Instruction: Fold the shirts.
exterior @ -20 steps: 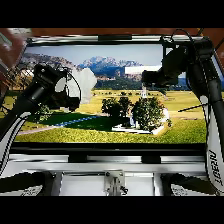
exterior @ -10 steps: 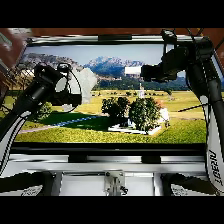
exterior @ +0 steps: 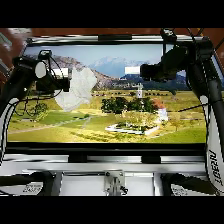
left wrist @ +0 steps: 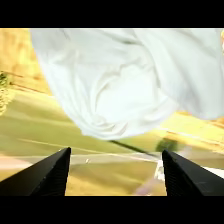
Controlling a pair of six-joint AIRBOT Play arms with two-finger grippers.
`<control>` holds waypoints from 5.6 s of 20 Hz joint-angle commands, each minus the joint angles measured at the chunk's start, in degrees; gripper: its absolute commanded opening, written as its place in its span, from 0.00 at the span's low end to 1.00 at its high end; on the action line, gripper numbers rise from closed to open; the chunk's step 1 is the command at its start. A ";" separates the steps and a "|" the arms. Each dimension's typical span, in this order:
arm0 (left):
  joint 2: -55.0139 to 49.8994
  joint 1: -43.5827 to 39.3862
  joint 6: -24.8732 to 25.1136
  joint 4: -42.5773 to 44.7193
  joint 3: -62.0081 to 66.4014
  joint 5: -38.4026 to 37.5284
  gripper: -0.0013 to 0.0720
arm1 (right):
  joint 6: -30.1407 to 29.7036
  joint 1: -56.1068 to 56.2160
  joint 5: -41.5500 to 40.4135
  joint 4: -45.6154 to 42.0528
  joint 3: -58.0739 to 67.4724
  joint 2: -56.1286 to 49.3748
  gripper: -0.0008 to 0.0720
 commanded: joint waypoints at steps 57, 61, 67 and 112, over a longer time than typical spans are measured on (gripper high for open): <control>18.51 -0.74 23.32 -38.93 -50.75 5.27 0.82 | -18.49 -20.98 -1.99 24.98 -51.56 18.43 0.85; 14.93 -2.95 22.27 -39.85 -51.36 9.77 0.74 | -18.43 -18.34 2.16 25.90 -51.58 15.93 0.85; 11.34 -8.85 22.43 -45.75 -51.32 19.52 0.48 | -18.38 -10.05 8.74 26.53 -51.58 10.73 0.85; 32.48 -9.29 21.75 -19.71 -7.93 2.19 0.06 | -27.21 -8.11 51.43 30.62 -3.65 18.62 0.10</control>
